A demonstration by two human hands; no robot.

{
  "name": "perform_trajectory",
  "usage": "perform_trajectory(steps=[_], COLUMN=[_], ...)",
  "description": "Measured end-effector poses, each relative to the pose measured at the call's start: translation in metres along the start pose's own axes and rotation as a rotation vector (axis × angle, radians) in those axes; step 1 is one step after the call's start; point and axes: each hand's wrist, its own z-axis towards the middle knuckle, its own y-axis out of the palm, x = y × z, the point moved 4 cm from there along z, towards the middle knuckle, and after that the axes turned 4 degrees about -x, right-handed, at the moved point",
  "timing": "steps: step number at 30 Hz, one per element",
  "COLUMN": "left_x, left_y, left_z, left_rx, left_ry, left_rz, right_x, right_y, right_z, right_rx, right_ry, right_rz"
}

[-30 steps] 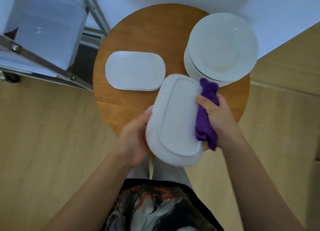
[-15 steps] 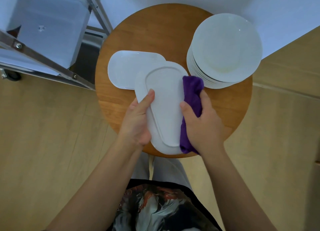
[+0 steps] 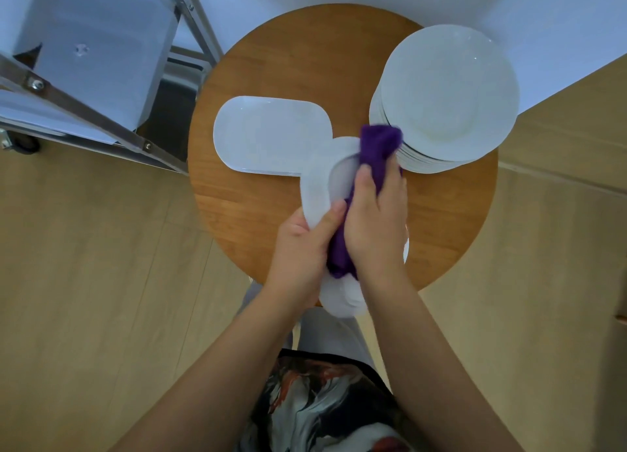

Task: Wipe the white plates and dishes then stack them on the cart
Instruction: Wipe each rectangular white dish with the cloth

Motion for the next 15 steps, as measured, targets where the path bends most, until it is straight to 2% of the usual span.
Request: perform_trajectory(steps=[4, 7, 11, 15], left_x=[0.018, 0.034, 0.036, 0.031], left_y=[-0.009, -0.016, -0.025, -0.026], left_z=[0.002, 0.007, 0.011, 0.012], left_rx=[0.074, 0.129, 0.167, 0.186], left_ry=[0.096, 0.093, 0.021, -0.048], left_rz=[-0.005, -0.018, -0.040, -0.143], right_x=[-0.022, -0.024, -0.008, 0.019], right_y=[0.015, 0.026, 0.034, 0.024], right_z=[0.002, -0.018, -0.039, -0.055], right_rx=[-0.220, -0.299, -0.249, -0.045], right_ry=[-0.224, -0.374, -0.418, -0.565], right_rz=[-0.018, -0.060, -0.150, -0.257])
